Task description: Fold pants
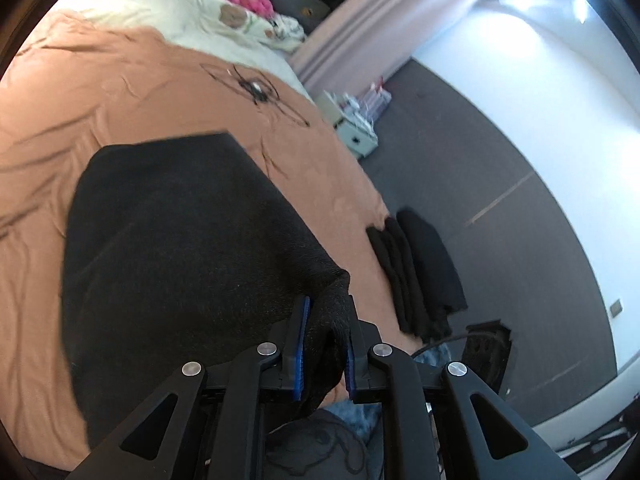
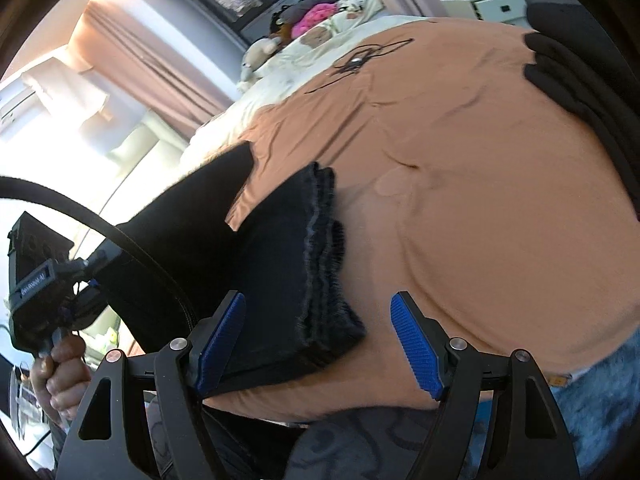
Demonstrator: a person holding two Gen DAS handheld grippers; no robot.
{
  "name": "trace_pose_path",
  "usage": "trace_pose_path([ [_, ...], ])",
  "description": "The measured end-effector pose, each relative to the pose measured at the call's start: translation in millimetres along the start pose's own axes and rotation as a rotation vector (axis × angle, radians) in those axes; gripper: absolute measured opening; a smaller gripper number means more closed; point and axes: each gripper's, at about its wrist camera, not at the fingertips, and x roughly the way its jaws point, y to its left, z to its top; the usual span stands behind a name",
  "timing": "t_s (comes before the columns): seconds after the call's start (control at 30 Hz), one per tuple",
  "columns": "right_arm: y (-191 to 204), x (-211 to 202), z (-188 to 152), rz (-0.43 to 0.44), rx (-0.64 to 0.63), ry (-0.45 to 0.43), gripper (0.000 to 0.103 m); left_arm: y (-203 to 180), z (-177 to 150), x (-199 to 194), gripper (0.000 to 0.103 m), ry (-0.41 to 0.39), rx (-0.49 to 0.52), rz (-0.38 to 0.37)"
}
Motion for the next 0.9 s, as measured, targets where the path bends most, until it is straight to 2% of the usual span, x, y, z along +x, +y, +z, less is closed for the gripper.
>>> trace_pose_path([
  [0.13, -12.8, -15.5, -2.1, -0.013, 0.024, -0.007, 0.074, -7.6, -13.4, 21.6, 0.015, 0.055, 0.008, 0.011],
  [0.43, -17.3, -23.8, -5.6, 0.014, 0.041, -0.014, 0.074, -23.5, -20.9, 15.0, 0.015, 0.060, 0.020, -0.005],
  [0.53, -17.8, -22.0, -6.8, 0.023, 0.037, -0.013, 0.074, -23.2, -24.5, 30.9, 0.017, 0.092, 0.016, 0.003],
  [0.6, -17.6, -22.1, -7.3, 0.030, 0.040, -0.007, 0.074, -21.9, -26.0, 47.1, 0.025, 0.159, 0.011, 0.007],
  [0.63, -18.1, -21.1, -7.7, 0.034, 0.041, -0.005, 0.074, -21.2, -27.6, 52.0, 0.033, 0.180, 0.005, 0.008],
  [0.73, -13.2, -20.5, -8.0, 0.051, 0.036, 0.000, 0.074, -19.8, -30.0, 52.2, 0.066, 0.176, 0.006, 0.020],
  [0.77, -11.5, -19.7, -7.5, 0.062, 0.032, -0.002, 0.074, -18.1, -29.0, 48.7, 0.073, 0.160, 0.006, 0.022],
  [0.9, 0.2, -11.0, -7.4, 0.070, 0.007, 0.010, 0.074, -5.9, -21.6, 31.9, 0.074, 0.119, -0.004, 0.048],
])
